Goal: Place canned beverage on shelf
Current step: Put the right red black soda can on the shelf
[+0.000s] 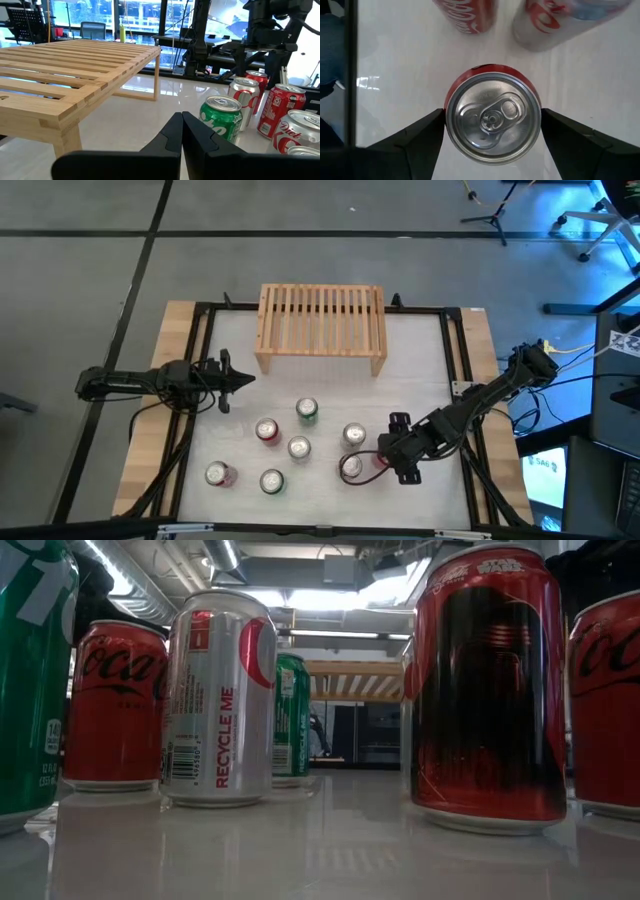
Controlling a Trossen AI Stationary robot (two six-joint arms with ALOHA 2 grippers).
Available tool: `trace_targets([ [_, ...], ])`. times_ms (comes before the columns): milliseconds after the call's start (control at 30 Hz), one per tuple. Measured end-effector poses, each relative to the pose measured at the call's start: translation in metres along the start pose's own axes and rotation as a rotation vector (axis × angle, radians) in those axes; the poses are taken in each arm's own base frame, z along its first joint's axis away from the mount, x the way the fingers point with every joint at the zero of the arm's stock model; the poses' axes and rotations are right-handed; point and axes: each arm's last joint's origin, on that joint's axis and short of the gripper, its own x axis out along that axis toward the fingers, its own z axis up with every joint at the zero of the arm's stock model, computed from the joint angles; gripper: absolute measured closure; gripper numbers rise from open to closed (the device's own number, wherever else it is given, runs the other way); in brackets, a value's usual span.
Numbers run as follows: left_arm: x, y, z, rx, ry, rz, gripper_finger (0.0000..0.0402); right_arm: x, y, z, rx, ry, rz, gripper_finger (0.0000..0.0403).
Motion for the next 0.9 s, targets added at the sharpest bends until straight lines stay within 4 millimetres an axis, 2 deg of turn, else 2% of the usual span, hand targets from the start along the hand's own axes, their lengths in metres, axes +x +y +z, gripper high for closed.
trace_targets([
  [333, 0.000, 0.000, 0.000, 0.000, 0.000, 0.000, 0.0401, -0.002, 0.001, 0.002, 0.000, -0.015, 0.011, 0.0088],
  [567, 0.000, 0.000, 0.000, 0.000, 0.000, 0.000, 0.0401, 0.009, 0.005, 0.005, -0.003, 0.030, 0.046, 0.0088],
  [900, 0.000, 0.000, 0.000, 0.000, 0.000, 0.000, 0.0401, 0.012, 0.005, 0.005, -0.031, 0.032, 0.039, 0.0090],
])
